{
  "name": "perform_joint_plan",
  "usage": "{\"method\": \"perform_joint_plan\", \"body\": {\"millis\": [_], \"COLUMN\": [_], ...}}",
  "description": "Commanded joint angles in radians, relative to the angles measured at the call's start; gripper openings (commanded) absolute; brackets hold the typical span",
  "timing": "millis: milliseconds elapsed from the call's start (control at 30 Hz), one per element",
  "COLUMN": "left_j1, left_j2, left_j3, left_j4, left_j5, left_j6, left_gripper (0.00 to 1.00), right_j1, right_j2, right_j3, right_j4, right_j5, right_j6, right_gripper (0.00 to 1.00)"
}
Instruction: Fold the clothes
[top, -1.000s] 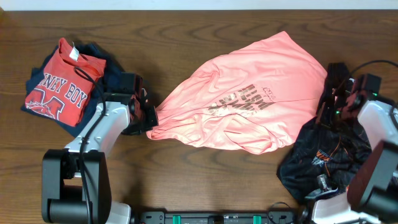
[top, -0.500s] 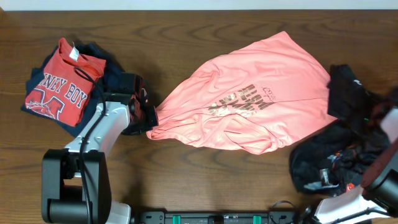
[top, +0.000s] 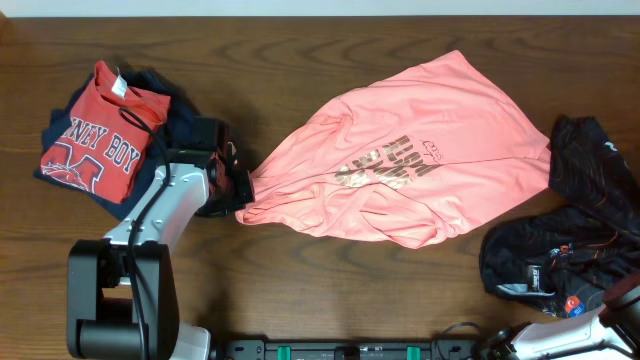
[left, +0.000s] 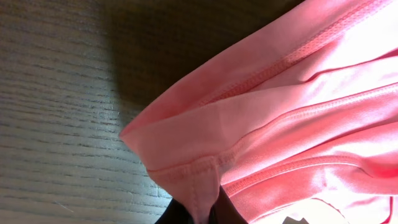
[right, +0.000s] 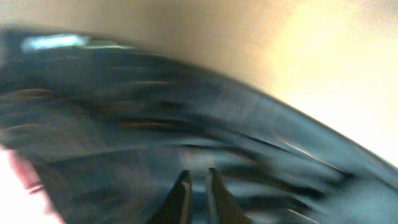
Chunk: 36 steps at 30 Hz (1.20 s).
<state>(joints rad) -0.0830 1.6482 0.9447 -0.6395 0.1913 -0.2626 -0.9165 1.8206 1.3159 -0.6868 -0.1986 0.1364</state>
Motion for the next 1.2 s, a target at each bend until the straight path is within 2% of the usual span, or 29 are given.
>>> {"method": "perform_joint_plan", "body": {"millis": [0, 100, 233, 433, 600, 733, 833, 933, 1033, 1100, 1167], "left_j1": [0.002, 0.002, 0.002, 0.002, 0.022, 0.076, 0.129, 0.179, 0.216, 0.220, 0.214], "left_j2": [-0.008, -0.008, -0.008, -0.008, -0.008, -0.008, -0.008, -0.008, -0.008, -0.008, -0.008], "left_j3": [0.004, 0.004, 0.004, 0.004, 0.004, 0.017, 0.056, 0.097, 0.140, 0.165, 0.174], "left_j4": [-0.004, -0.003, 0.013, 0.101, 0.257, 0.386, 0.407, 0.406, 0.380, 0.349, 0.328], "left_j5": [-0.016, -0.016, -0.016, -0.017, -0.021, -0.020, -0.020, -0.020, -0.011, 0.037, 0.087], "left_j6": [-0.006, -0.006, -0.006, -0.005, -0.028, -0.101, -0.121, -0.121, -0.121, -0.109, -0.075], "left_gripper": [0.06, 0.06, 0.06, 0.06, 0.06, 0.06, 0.06, 0.06, 0.06, 0.07, 0.21], "right_j1": [0.098, 0.207, 0.345, 0.420, 0.377, 0.309, 0.233, 0.142, 0.054, 0.013, -0.006], "right_j2": [0.003, 0.014, 0.052, 0.149, 0.230, 0.303, 0.329, 0.324, 0.311, 0.294, 0.271], "right_j3": [0.038, 0.015, -0.024, -0.029, -0.029, -0.029, -0.029, -0.018, 0.027, 0.066, 0.101], "right_j4": [-0.037, -0.055, -0.006, 0.011, 0.031, 0.021, 0.002, -0.010, -0.042, -0.057, -0.062], "right_j5": [-0.334, -0.248, -0.138, 0.158, 0.172, 0.261, 0.372, 0.381, 0.280, 0.127, 0.007], "right_j6": [-0.267, -0.361, -0.380, -0.251, -0.233, -0.139, -0.056, 0.003, 0.009, 0.003, -0.018], "right_gripper": [0.10, 0.05, 0.03, 0.01, 0.01, 0.01, 0.02, 0.10, 0.13, 0.20, 0.25]}}
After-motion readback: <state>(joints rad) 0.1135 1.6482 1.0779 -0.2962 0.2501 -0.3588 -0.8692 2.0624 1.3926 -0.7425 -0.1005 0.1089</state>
